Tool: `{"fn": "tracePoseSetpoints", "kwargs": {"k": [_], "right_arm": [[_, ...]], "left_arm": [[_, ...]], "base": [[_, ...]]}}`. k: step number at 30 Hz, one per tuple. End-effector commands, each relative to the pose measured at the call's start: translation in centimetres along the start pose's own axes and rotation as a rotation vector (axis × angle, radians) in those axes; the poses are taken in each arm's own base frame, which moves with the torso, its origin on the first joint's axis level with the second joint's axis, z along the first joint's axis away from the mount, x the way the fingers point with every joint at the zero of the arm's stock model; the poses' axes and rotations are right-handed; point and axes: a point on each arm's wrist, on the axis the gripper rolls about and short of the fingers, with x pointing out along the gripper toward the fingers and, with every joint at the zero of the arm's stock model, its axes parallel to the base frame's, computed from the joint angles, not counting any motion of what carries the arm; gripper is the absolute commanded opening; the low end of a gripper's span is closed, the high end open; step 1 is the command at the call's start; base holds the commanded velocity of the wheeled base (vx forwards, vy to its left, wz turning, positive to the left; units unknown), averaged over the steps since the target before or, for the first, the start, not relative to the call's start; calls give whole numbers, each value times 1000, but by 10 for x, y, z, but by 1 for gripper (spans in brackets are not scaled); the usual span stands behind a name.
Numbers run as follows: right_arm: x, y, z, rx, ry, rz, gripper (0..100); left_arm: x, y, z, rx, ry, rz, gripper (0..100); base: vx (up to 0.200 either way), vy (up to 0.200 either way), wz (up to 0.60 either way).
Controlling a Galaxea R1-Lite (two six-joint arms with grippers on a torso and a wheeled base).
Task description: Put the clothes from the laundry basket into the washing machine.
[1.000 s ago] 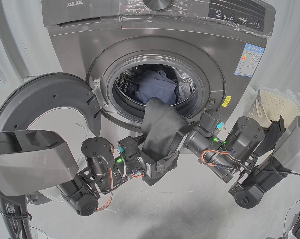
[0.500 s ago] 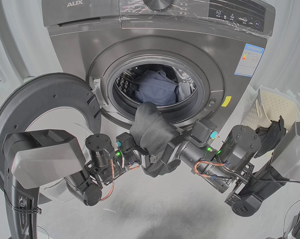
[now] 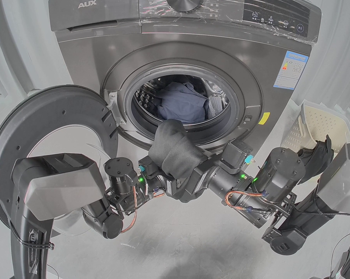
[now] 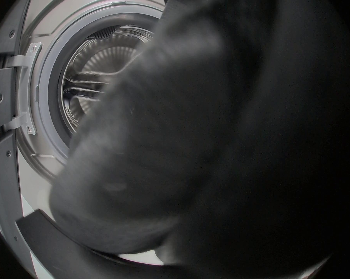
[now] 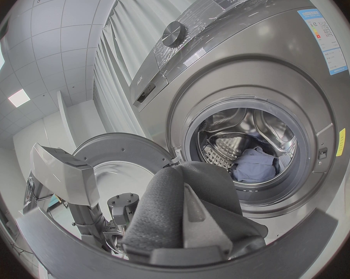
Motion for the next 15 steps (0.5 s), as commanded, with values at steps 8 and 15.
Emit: {"fn": "tracePoseSetpoints", "kwargs": {"k": [8,15], "right_arm": [[-5,-30,20,-23,-46,-89,0],[-16,-63,13,-49,2,-189,0]], "left_arm": [[2,17,21,11,-73,44,0],[-13,8,61,-10,-147,27,0]], "base": [[0,0,0],[0,0,0]]}}
